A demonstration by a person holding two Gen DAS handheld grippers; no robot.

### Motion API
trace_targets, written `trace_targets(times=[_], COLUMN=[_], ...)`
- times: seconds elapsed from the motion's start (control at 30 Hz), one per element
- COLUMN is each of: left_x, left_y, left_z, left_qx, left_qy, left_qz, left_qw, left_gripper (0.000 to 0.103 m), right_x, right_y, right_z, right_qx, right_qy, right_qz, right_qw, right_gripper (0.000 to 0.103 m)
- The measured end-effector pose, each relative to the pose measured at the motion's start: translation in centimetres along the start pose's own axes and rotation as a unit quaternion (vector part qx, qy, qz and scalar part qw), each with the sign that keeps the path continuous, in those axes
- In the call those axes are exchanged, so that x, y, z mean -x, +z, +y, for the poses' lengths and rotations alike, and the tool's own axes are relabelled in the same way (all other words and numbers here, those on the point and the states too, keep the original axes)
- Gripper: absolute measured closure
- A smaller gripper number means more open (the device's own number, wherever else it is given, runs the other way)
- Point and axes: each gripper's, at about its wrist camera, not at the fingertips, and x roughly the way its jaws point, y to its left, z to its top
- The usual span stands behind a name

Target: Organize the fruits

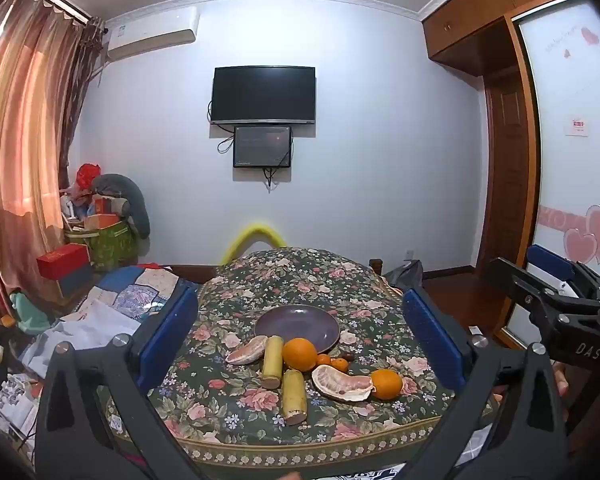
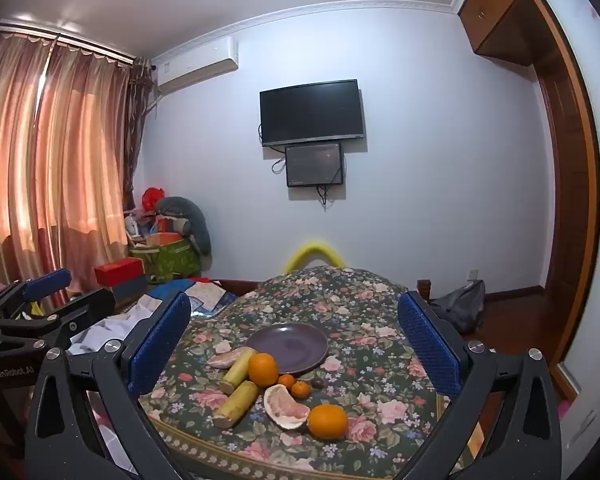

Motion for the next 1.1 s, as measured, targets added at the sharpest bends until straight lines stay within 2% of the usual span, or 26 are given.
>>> trace_targets(times=[1.1], left_x=[-0.62], left_y=[0.14], left_z=[0.29], left_qx=[0.005], left_qy=[-0.006], left_qz=[0.003], left_qw=[1.0], left_gripper=[0.0], right_x=[0.54], right_y=[0.23], right_z=[0.42], right_qx=[0.003], right_qy=[-0.005], right_qz=[-0.014], right_qw=[1.0], right_gripper=[0.0])
